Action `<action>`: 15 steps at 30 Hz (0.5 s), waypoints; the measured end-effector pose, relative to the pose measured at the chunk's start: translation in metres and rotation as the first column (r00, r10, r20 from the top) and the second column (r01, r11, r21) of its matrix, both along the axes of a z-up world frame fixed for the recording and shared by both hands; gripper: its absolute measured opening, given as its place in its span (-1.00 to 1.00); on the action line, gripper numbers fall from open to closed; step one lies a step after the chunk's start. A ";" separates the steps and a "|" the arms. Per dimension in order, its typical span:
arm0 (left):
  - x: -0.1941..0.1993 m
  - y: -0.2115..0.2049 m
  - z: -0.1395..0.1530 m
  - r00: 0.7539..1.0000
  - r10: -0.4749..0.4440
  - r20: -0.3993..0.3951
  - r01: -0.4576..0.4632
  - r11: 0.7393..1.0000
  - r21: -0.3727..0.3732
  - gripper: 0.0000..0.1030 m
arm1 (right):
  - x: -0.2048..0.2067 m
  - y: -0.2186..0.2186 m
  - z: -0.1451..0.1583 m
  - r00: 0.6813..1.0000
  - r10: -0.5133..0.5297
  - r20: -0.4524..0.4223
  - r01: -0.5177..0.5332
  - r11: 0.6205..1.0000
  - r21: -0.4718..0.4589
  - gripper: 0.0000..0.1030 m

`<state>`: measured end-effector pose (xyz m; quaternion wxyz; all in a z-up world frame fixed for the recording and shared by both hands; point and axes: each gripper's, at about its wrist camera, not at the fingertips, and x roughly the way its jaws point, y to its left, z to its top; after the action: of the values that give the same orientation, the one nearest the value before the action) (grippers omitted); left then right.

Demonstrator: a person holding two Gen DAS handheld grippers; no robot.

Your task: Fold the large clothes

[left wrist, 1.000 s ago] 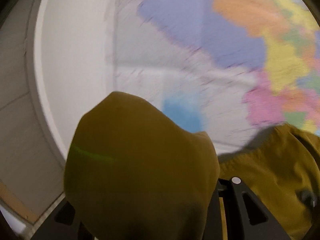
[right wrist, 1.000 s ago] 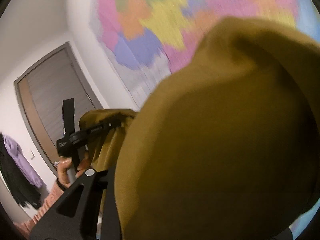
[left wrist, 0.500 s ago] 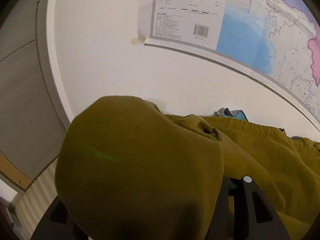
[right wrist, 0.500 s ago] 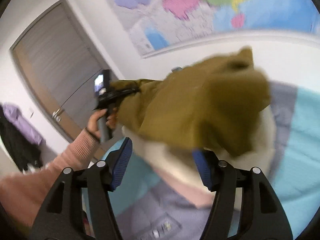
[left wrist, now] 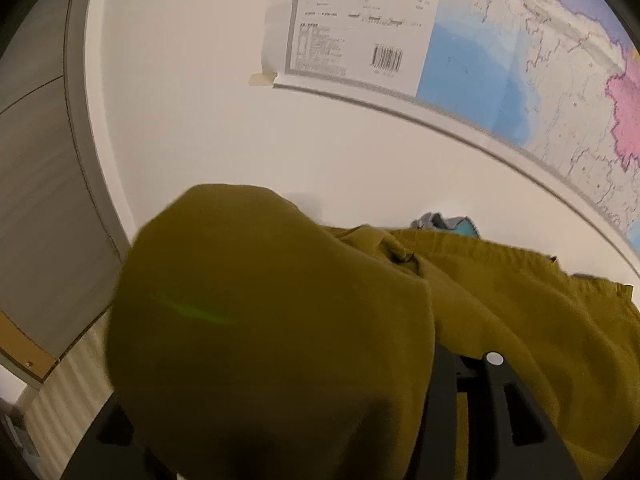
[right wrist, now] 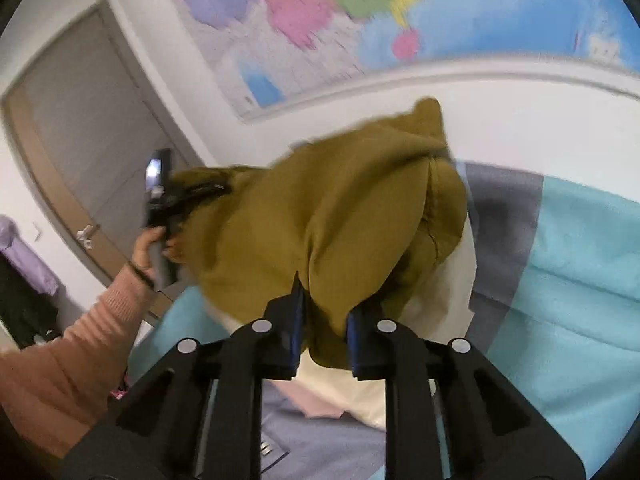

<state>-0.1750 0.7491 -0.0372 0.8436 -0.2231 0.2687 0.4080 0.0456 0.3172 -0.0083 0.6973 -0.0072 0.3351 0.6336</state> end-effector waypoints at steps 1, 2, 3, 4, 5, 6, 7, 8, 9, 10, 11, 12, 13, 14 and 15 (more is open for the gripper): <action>0.001 0.000 0.003 1.000 -0.003 0.008 0.003 1.000 0.005 -0.16 | -0.004 -0.015 0.007 1.000 0.000 0.009 0.000 0.999 0.037 -0.70; 0.001 -0.001 0.007 0.999 -0.011 0.034 0.010 1.000 0.010 -0.17 | -0.012 -0.025 0.013 1.000 0.007 0.010 -0.007 0.997 0.076 -0.71; 0.002 -0.002 0.010 0.998 -0.026 0.057 0.025 1.000 0.007 -0.16 | -0.019 -0.034 0.013 1.000 0.013 0.008 -0.014 0.996 0.092 -0.71; 0.004 -0.003 0.011 0.997 -0.034 0.070 0.034 0.999 0.009 -0.15 | -0.021 -0.043 0.006 1.000 -0.012 0.029 0.010 0.997 0.071 -0.71; 0.008 -0.005 0.012 0.997 -0.035 0.067 0.033 0.999 0.023 -0.14 | -0.021 -0.039 -0.005 0.998 -0.042 0.046 0.042 0.999 0.004 -0.69; 0.014 -0.006 0.009 0.999 -0.032 0.035 0.031 0.999 0.034 -0.05 | -0.021 -0.030 -0.016 0.998 -0.051 0.028 0.052 0.998 -0.042 -0.67; 0.019 -0.005 0.004 1.000 -0.027 -0.007 0.027 0.999 0.035 -0.03 | -0.017 -0.026 -0.029 0.998 -0.066 -0.002 0.065 0.994 -0.087 -0.58; 0.020 -0.005 0.001 0.999 -0.015 -0.032 0.017 0.999 0.036 0.00 | -0.014 -0.024 -0.035 0.997 -0.070 -0.018 0.068 0.992 -0.107 -0.52; 0.019 -0.005 -0.001 0.999 -0.009 -0.050 0.011 0.999 0.037 0.09 | -0.015 -0.024 -0.034 0.997 -0.074 -0.011 0.073 0.992 -0.105 -0.47; 0.016 -0.006 -0.001 0.998 -0.003 -0.060 0.006 0.999 0.041 0.27 | -0.016 -0.025 -0.030 0.996 -0.092 0.005 0.092 0.990 -0.104 -0.25; 0.011 -0.007 0.000 0.997 0.012 -0.077 -0.008 0.998 0.057 0.38 | -0.016 -0.027 -0.025 0.995 -0.102 0.020 0.103 0.989 -0.102 -0.02; 0.004 -0.010 0.003 0.996 0.025 -0.086 -0.018 0.997 0.076 0.44 | -0.017 -0.032 -0.016 0.993 -0.113 0.041 0.117 0.990 -0.084 0.03; -0.006 -0.015 0.009 0.997 0.016 -0.076 -0.009 0.996 0.091 0.46 | -0.017 -0.034 -0.010 0.991 -0.122 0.052 0.126 0.990 -0.069 0.05; -0.015 -0.019 0.013 0.998 0.012 -0.069 -0.005 0.995 0.101 0.50 | -0.018 -0.036 -0.002 0.989 -0.130 0.069 0.135 0.989 -0.060 0.05; -0.023 -0.024 0.019 0.997 0.019 -0.069 -0.011 0.992 0.122 0.58 | -0.019 -0.040 0.008 0.983 -0.154 0.103 0.160 0.986 -0.047 0.05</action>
<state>-0.1980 0.7250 -0.0183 0.8426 -0.1589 0.2711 0.4374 0.0265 0.2775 -0.0004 0.7604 -0.0313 0.3168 0.5662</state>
